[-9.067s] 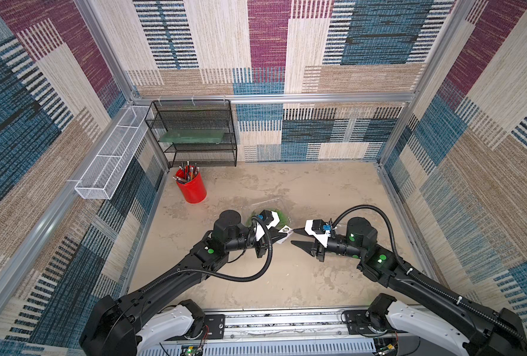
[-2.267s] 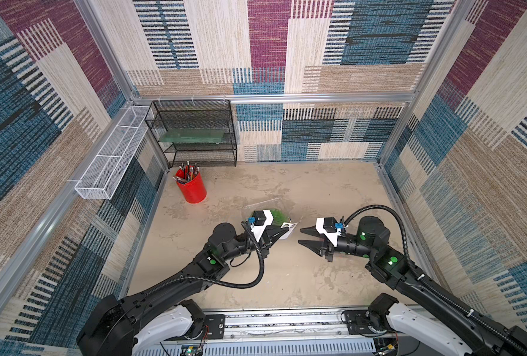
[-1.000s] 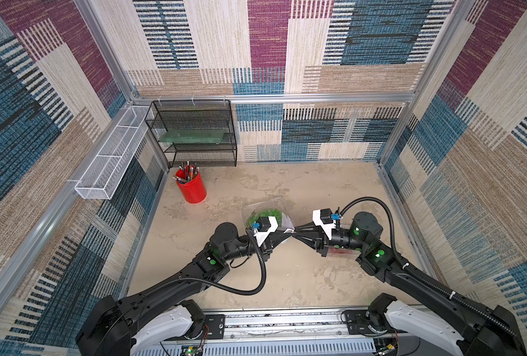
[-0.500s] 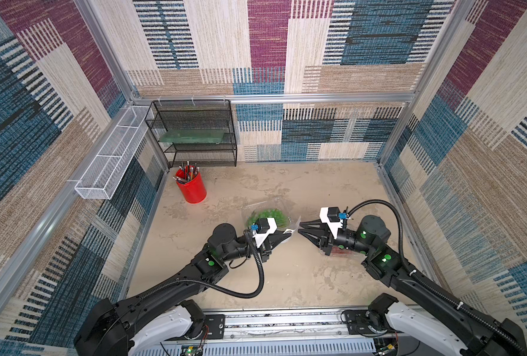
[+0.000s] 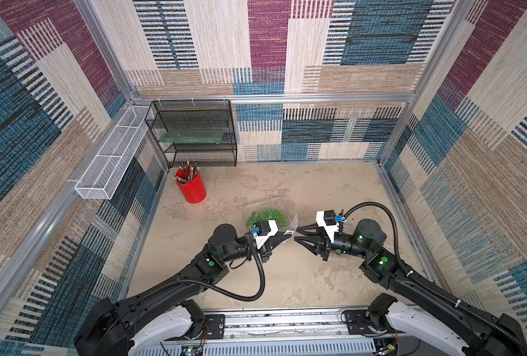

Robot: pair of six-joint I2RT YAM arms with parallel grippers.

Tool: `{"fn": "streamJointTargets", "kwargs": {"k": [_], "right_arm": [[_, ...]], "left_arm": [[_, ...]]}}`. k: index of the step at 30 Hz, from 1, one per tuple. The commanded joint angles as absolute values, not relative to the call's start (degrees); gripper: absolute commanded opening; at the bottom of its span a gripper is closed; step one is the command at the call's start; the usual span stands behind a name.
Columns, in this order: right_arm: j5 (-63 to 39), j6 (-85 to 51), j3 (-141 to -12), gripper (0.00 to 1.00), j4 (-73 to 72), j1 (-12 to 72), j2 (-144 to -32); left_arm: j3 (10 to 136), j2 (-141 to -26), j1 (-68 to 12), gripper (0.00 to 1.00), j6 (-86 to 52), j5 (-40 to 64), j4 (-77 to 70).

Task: Label fruit boxes
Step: Tear off the label from the label sticker.

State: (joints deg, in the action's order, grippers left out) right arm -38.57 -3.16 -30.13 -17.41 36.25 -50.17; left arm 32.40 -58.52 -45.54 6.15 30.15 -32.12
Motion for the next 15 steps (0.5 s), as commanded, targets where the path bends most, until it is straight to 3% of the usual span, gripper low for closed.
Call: {"fn": "streamJointTargets", "kwargs": {"k": [1, 15], "right_arm": [[-39.7, -4.0, -30.5, 0.35, -21.9, 36.3, -51.0], [-43.7, -5.0, -30.4, 0.30, -25.5, 36.2, -52.9]], "left_arm": [[32.3, -58.5, -45.7, 0.00, 7.7, 30.5, -32.1], [32.4, -58.8, -45.9, 0.00, 8.8, 30.5, -31.6]]}}
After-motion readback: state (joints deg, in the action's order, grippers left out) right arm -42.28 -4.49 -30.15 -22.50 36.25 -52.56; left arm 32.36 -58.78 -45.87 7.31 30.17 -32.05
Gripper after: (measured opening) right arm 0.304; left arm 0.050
